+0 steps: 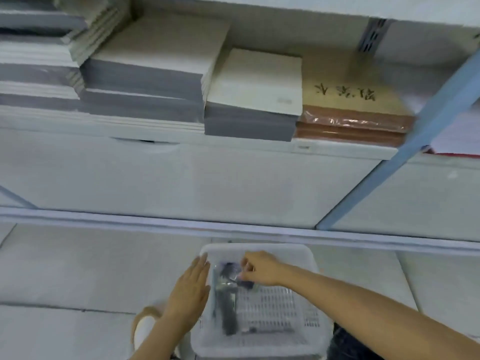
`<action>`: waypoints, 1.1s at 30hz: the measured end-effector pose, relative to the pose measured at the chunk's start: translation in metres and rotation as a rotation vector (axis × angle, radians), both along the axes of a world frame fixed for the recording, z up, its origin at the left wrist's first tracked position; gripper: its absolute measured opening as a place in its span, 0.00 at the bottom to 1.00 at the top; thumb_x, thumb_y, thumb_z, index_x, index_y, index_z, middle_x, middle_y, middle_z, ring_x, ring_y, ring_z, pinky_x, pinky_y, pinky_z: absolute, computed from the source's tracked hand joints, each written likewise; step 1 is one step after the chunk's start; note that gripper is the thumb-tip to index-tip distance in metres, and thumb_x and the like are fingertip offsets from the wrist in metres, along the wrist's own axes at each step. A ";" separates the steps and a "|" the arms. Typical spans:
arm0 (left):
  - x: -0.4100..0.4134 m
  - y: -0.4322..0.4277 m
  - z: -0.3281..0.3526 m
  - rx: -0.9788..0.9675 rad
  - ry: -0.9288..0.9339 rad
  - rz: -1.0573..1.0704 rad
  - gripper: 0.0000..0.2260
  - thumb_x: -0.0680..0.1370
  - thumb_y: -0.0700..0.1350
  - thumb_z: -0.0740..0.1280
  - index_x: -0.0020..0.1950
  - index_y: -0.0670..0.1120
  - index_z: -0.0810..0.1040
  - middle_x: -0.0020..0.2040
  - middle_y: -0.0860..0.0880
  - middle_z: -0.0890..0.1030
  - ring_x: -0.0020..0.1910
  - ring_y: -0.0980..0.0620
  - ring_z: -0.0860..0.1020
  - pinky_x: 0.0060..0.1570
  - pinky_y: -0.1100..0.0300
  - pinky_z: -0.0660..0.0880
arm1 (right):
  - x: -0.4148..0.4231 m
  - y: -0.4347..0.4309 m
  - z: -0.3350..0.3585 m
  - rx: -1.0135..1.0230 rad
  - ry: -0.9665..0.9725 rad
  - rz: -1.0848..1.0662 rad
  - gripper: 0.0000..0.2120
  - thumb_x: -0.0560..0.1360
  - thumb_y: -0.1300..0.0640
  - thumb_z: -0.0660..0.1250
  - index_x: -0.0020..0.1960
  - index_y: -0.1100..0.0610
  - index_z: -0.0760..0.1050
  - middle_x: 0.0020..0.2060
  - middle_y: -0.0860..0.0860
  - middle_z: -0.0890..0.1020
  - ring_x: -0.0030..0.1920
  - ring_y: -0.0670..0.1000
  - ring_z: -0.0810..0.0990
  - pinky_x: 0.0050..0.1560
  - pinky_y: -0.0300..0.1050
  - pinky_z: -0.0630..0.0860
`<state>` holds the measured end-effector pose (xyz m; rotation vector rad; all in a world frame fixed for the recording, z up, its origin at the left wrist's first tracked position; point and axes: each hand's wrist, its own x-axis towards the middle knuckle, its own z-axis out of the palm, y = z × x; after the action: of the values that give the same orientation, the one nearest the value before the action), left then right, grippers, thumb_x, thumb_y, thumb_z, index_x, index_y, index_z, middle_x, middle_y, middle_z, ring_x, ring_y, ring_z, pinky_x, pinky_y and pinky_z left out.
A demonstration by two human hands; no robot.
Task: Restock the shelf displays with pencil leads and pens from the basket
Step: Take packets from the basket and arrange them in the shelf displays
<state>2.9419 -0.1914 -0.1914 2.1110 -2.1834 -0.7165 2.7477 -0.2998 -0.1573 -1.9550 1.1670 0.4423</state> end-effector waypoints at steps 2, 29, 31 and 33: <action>0.003 0.011 -0.013 -0.015 0.108 0.028 0.26 0.85 0.46 0.52 0.78 0.45 0.40 0.76 0.49 0.33 0.78 0.49 0.40 0.75 0.63 0.46 | 0.003 0.025 -0.040 0.016 -0.017 -0.157 0.30 0.72 0.41 0.69 0.68 0.54 0.66 0.63 0.53 0.74 0.54 0.49 0.73 0.49 0.44 0.70; -0.021 -0.014 0.017 0.273 1.279 0.778 0.21 0.76 0.55 0.65 0.64 0.45 0.76 0.56 0.44 0.83 0.54 0.44 0.81 0.56 0.48 0.78 | 0.022 0.019 -0.024 0.342 -0.636 -0.524 0.23 0.68 0.55 0.77 0.59 0.51 0.72 0.49 0.49 0.83 0.50 0.47 0.82 0.47 0.39 0.79; -0.026 -0.014 0.020 0.416 1.528 0.801 0.21 0.75 0.52 0.66 0.65 0.43 0.76 0.59 0.42 0.82 0.57 0.43 0.81 0.55 0.46 0.79 | 0.028 0.023 -0.020 0.325 -0.668 -0.489 0.24 0.67 0.56 0.78 0.57 0.49 0.70 0.48 0.50 0.83 0.49 0.48 0.83 0.48 0.42 0.80; -0.029 -0.012 0.020 0.421 1.623 0.840 0.19 0.76 0.49 0.66 0.64 0.42 0.77 0.58 0.41 0.82 0.55 0.45 0.82 0.50 0.49 0.81 | 0.030 0.028 -0.017 0.281 -0.684 -0.452 0.22 0.66 0.55 0.78 0.55 0.48 0.71 0.48 0.48 0.83 0.49 0.47 0.82 0.51 0.45 0.81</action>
<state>2.9132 -0.2033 -0.1714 1.2206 -0.2978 -1.8027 2.7778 -0.2722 -0.1740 -1.3671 0.9768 -0.2764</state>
